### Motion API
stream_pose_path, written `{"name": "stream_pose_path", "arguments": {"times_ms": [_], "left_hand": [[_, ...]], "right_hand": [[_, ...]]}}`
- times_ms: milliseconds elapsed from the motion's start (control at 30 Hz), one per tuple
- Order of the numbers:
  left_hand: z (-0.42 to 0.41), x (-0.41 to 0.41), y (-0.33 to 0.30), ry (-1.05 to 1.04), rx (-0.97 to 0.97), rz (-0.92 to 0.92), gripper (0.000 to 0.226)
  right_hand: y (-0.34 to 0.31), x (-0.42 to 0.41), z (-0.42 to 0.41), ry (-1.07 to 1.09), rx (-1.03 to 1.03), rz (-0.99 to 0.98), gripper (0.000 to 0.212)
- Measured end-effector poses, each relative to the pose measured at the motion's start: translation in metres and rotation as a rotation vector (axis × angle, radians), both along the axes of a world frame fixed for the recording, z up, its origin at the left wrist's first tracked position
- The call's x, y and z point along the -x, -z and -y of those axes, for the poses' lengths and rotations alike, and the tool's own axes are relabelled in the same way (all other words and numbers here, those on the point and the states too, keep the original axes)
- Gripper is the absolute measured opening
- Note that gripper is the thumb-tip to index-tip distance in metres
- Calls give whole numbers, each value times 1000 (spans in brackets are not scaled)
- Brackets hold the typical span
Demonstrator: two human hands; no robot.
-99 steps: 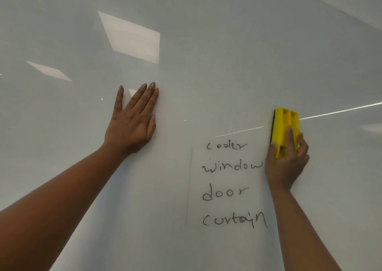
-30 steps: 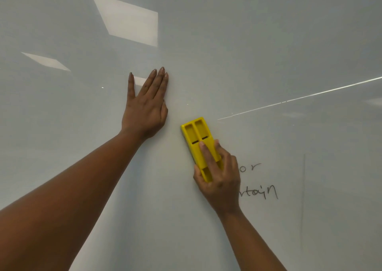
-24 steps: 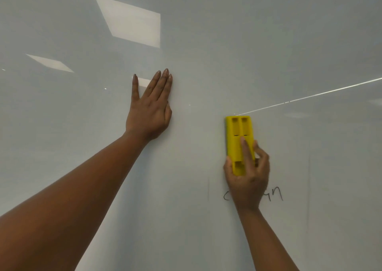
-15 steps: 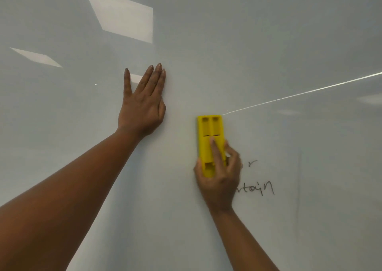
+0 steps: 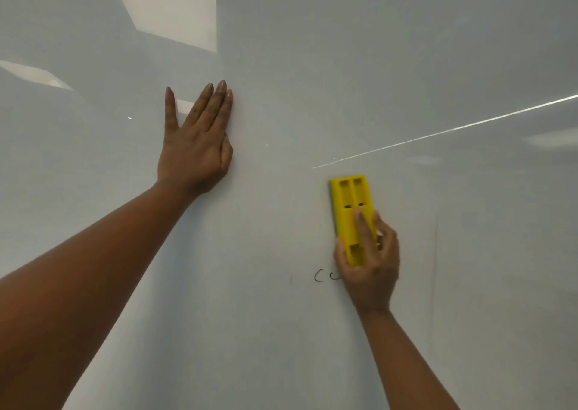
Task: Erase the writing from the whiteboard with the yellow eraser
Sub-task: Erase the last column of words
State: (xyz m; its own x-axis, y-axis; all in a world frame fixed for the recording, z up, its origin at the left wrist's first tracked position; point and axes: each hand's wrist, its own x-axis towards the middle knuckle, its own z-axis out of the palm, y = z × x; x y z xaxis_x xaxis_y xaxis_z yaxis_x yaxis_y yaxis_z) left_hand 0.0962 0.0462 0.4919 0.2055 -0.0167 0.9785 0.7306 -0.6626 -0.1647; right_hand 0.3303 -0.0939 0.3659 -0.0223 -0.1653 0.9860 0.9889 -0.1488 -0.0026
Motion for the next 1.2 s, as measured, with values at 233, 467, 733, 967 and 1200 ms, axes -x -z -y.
{"name": "stream_pose_path", "arguments": {"times_ms": [233,467,733,967,1200], "left_hand": [[1,1,0,7,-7,3,59],[1,-2,1,-12,6,2,59],[0,0,0,8,-7,0,59],[-1,1,1,25,-19,-3,58],[-1,2,1,22,-24,-6,58]], "right_hand": [[-1,-47,27,-45,-155,-386,54],[3,-8,9,-161,-204,-459,55],[59,86,-40,-185,86,-37,45],[72,62,-29,-46,218,325,51],[54,6,-3,30,73,30,44]]}}
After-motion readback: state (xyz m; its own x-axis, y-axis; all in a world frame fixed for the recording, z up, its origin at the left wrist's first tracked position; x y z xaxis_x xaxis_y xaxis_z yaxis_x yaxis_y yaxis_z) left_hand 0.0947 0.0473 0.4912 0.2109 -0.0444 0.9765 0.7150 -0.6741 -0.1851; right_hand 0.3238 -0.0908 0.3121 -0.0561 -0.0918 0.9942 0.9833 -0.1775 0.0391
